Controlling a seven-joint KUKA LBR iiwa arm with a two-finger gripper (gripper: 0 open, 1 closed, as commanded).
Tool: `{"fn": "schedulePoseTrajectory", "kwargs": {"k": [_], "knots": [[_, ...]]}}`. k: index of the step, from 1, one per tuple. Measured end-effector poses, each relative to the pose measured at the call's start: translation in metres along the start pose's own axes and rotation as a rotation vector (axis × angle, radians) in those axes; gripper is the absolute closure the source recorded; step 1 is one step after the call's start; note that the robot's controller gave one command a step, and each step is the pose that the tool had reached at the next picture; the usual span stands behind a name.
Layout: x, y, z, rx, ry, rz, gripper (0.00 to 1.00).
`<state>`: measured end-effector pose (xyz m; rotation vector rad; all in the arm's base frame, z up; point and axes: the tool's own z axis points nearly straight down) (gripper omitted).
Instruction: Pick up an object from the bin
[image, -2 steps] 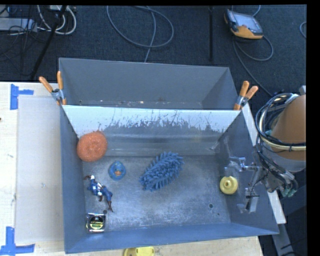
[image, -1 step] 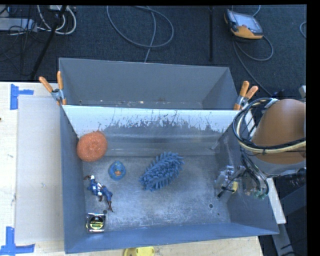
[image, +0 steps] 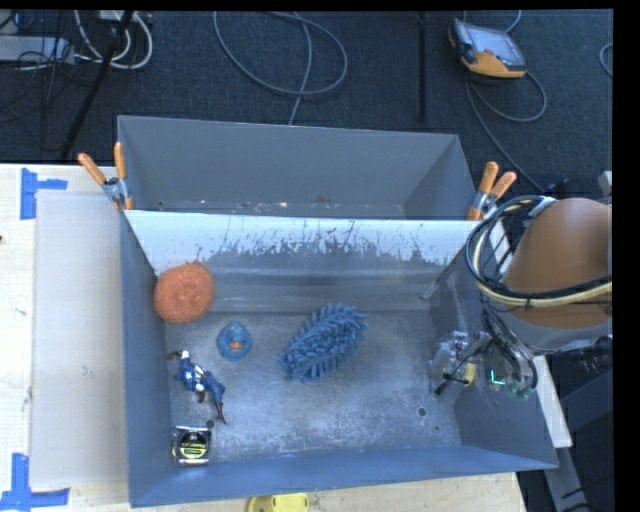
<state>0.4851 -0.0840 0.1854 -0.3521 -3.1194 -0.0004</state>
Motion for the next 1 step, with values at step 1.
{"fn": "schedulePoseTrajectory", "kwargs": {"k": [1], "knots": [[0.0, 0.0002, 0.0, 0.0, 0.0, -0.002, 0.0]]}}
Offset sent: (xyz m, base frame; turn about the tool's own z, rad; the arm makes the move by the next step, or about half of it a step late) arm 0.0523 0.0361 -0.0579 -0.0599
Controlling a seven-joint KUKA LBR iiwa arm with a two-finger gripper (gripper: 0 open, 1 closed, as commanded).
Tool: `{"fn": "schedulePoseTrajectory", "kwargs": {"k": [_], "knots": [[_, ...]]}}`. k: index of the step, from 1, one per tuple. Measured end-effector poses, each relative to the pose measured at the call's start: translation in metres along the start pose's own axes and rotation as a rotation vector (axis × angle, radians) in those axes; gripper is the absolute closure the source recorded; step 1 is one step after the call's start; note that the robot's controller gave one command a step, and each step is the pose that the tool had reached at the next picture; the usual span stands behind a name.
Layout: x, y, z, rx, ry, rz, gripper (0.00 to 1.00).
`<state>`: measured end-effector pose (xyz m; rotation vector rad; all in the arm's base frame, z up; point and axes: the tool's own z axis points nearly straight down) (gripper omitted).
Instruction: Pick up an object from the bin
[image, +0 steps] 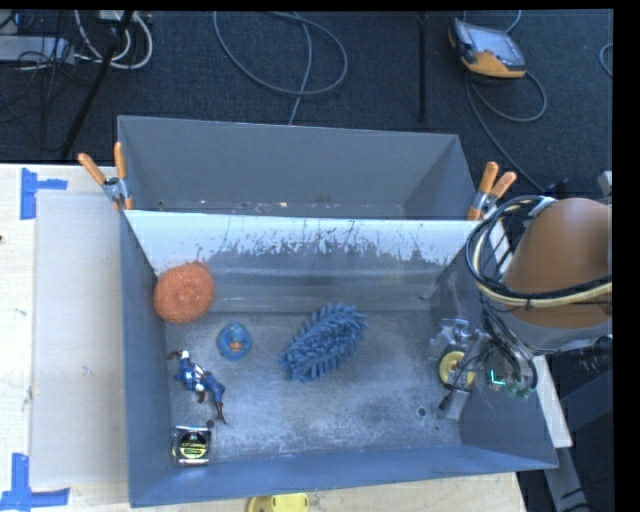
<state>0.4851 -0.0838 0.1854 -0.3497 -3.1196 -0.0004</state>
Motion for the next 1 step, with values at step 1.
{"fn": "schedulePoseTrajectory", "kwargs": {"k": [1], "knots": [[-0.0311, 0.0302, 0.0368, 0.0, -0.008, -0.037, 0.0]]}}
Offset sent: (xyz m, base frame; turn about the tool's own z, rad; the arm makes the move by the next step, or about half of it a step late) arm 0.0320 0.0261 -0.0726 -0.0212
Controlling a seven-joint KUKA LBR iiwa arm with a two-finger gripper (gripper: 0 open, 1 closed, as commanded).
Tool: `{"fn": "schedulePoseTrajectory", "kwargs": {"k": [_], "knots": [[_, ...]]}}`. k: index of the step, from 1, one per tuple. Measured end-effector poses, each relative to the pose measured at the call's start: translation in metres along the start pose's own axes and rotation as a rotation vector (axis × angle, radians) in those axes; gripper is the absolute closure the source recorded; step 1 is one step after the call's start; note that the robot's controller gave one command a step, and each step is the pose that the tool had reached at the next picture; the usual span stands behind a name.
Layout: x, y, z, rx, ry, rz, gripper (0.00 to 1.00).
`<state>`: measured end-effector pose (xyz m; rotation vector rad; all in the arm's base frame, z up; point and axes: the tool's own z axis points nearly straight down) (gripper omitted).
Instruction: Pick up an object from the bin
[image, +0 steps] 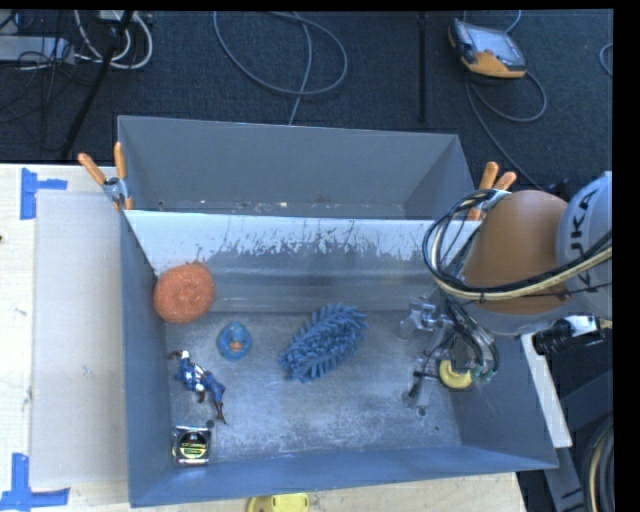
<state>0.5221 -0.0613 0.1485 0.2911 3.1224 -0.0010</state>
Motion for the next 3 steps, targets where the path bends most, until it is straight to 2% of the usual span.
{"fn": "schedulePoseTrajectory", "kwargs": {"k": [1, 2, 3], "knots": [[0.002, 0.005, 0.033, -0.001, 0.004, 0.008, 0.0], [-0.014, 0.019, 0.056, 0.0, 0.007, -0.002, 0.0], [-0.028, 0.068, 0.073, 0.001, 0.004, 0.014, 0.0]]}}
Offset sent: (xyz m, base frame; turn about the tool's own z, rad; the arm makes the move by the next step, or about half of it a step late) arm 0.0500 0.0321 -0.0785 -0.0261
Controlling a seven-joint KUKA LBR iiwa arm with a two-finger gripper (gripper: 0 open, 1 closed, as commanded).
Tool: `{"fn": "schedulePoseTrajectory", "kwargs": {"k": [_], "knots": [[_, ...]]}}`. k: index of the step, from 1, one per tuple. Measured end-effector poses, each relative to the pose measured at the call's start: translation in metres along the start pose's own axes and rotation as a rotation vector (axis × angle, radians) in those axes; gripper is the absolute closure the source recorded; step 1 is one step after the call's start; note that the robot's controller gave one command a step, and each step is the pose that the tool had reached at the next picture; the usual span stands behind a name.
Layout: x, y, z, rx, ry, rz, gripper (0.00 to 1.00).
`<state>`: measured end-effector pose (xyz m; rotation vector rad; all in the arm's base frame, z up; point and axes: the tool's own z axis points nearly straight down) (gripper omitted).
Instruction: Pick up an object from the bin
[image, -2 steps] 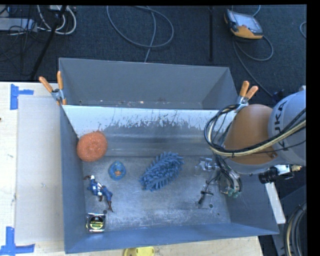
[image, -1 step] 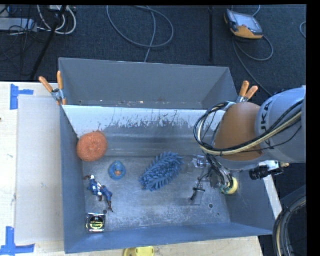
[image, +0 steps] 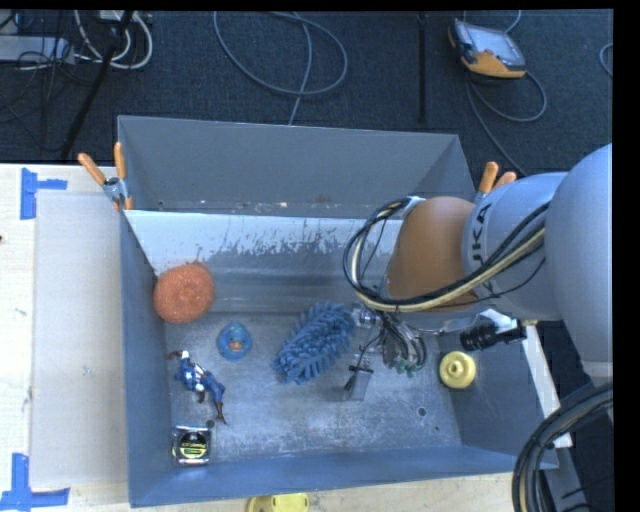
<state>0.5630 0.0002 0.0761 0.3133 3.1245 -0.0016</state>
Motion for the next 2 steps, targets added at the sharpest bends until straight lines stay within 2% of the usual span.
{"fn": "schedulePoseTrajectory", "kwargs": {"k": [1, 2], "knots": [[0.001, 0.047, 0.006, -0.002, 0.0, -0.013, 0.0], [-0.016, 0.06, 0.006, -0.002, 0.002, -0.067, 0.0]]}}
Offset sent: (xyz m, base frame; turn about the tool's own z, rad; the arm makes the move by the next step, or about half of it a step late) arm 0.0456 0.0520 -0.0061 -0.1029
